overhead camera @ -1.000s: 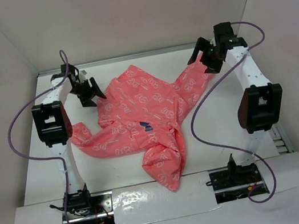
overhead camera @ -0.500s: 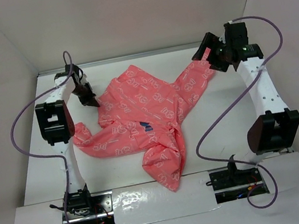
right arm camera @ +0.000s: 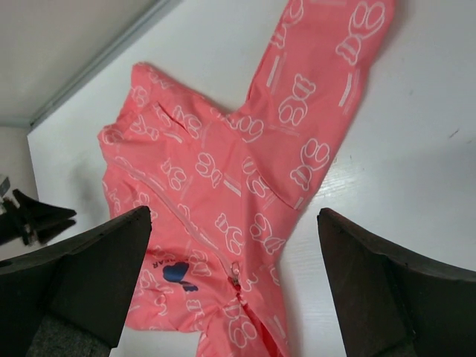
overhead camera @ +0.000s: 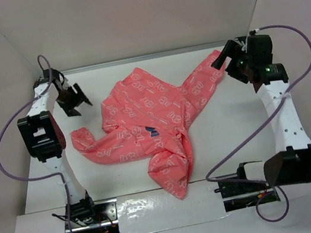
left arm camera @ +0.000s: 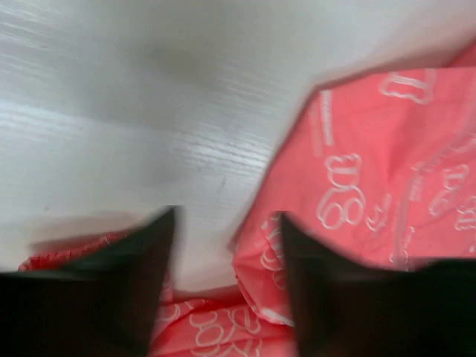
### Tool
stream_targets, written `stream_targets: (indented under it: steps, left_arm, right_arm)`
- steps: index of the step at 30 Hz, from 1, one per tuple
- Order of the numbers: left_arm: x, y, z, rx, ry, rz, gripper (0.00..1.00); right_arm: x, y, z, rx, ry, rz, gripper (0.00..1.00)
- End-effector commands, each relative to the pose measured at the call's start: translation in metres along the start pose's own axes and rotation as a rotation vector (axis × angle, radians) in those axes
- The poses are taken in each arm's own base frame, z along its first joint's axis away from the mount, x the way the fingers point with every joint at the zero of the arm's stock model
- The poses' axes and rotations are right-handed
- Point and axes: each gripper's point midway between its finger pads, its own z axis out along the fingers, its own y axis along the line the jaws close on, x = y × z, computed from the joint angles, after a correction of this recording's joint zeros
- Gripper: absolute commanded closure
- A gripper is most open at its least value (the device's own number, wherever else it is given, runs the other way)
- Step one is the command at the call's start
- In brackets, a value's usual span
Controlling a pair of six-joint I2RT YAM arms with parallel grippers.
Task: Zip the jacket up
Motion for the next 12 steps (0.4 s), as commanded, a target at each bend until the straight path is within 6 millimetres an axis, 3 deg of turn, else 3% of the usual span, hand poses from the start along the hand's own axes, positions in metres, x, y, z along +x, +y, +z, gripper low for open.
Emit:
stream_targets:
  steps: [1,7,12]
  left_arm:
    - [-0.016,-0.045,-0.077,0.118,-0.173,0.04,0.01]
    - [-0.005,-0.065,-0.133,0.198,-0.261,0.06,0.01]
    - [0.012,-0.074,-0.158,0.25,-0.3,0.063,0.01]
  right_arm:
    - [-0.029,0.005,-0.028,-0.004,-0.169,-0.026,0.0]
    - [-0.03,-0.006,-0.05,0.05,-0.227,-0.05,0.0]
    - [-0.027,-0.005,-0.063,0.031,-0.253,-0.076,0.0]
